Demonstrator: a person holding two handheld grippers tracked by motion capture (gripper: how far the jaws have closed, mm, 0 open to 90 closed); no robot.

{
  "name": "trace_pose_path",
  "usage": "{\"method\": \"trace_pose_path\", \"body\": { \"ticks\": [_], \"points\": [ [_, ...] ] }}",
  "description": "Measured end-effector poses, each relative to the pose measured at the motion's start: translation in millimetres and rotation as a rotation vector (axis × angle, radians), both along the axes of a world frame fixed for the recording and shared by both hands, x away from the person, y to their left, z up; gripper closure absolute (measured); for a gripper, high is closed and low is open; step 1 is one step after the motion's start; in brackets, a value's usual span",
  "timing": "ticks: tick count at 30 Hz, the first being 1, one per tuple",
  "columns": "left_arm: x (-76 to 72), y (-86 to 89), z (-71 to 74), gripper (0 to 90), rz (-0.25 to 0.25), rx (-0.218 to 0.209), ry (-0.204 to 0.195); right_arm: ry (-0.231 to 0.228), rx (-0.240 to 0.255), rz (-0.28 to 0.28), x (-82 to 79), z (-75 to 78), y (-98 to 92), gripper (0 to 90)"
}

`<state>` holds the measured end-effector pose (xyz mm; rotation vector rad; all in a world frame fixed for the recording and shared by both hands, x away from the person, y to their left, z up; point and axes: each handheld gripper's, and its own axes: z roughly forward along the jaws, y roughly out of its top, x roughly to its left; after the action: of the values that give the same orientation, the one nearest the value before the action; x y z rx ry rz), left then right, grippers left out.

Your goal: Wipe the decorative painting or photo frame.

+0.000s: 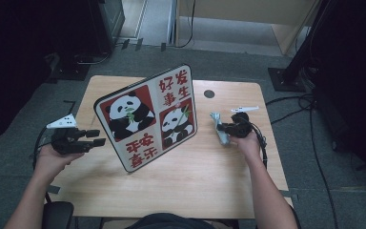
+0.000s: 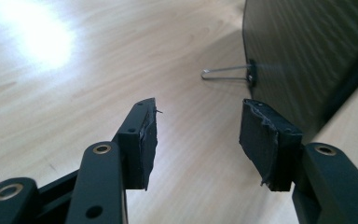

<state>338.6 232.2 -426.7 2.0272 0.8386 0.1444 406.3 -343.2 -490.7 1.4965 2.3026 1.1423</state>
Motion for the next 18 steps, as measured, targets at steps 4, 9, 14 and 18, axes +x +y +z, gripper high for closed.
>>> {"method": "trace_pose_path", "body": {
  "ticks": [4,9,14,18],
  "points": [
    [9.5,-5.2,-2.4,46.3,0.005,0.003,0.011,0.002,-0.005,-0.003,0.2,-0.8,-0.2,79.8],
    [25.2,-7.8,-3.8,47.2,0.024,-0.005,0.025,-0.009,-0.018,-0.016,2.4,-5.1,-2.8,79.1],
    [42.0,-10.9,-3.2,47.6,0.040,-0.004,0.036,0.006,-0.033,-0.008,3.2,-8.9,-0.4,76.2],
    [50.5,-11.5,-7.3,47.7,0.056,-0.017,0.049,0.004,-0.039,-0.012,4.0,-9.4,0.5,71.9]
  ]
}}
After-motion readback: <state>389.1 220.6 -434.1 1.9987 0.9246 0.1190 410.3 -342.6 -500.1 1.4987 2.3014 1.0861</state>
